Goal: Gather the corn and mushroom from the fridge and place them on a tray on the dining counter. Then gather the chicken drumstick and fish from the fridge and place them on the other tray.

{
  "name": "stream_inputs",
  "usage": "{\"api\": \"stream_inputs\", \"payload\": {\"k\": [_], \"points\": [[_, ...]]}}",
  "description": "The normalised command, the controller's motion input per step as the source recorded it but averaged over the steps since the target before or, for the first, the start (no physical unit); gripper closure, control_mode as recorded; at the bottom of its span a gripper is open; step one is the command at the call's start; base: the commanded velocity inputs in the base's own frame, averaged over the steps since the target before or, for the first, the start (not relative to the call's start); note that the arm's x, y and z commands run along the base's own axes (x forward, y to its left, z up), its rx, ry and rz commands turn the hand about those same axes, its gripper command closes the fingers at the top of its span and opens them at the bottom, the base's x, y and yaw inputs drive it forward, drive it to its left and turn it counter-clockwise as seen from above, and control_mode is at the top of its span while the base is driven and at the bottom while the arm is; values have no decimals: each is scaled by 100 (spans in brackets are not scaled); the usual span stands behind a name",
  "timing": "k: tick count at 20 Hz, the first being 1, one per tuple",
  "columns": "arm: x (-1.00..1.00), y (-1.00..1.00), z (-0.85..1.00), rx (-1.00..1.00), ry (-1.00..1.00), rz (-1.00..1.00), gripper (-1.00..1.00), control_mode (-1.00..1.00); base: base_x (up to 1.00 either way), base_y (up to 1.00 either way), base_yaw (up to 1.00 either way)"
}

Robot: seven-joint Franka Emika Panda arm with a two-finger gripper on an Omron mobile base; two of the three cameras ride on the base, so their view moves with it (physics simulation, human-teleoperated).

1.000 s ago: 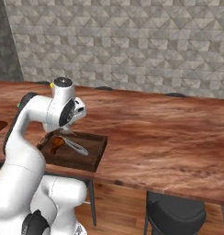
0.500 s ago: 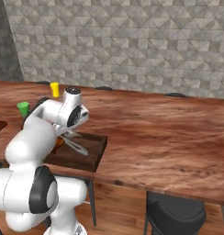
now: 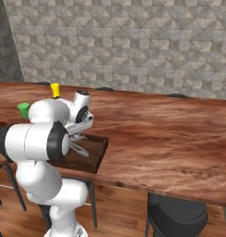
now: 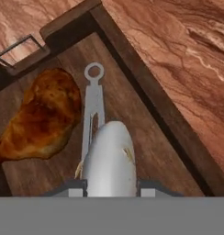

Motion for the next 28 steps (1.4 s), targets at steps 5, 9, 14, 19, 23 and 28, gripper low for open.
{"api": "stream_inputs", "payload": {"k": [5,9,14,19,23,28], "points": [[18,9,-52,-1,4,1,100,-100,0,0,0],[0,12,-48,-2,1,2,-100,-100,0,0,0],[-13,1,-5,0,-10,0,-100,-100,0,0,0],[-58,3,71,-1,-21,-1,-100,-100,0,0,0],[-86,13,98,-15,-17,-15,-100,-100,0,0,0],[-84,-4,93,-3,-2,-18,-100,-100,0,0,0]]}}
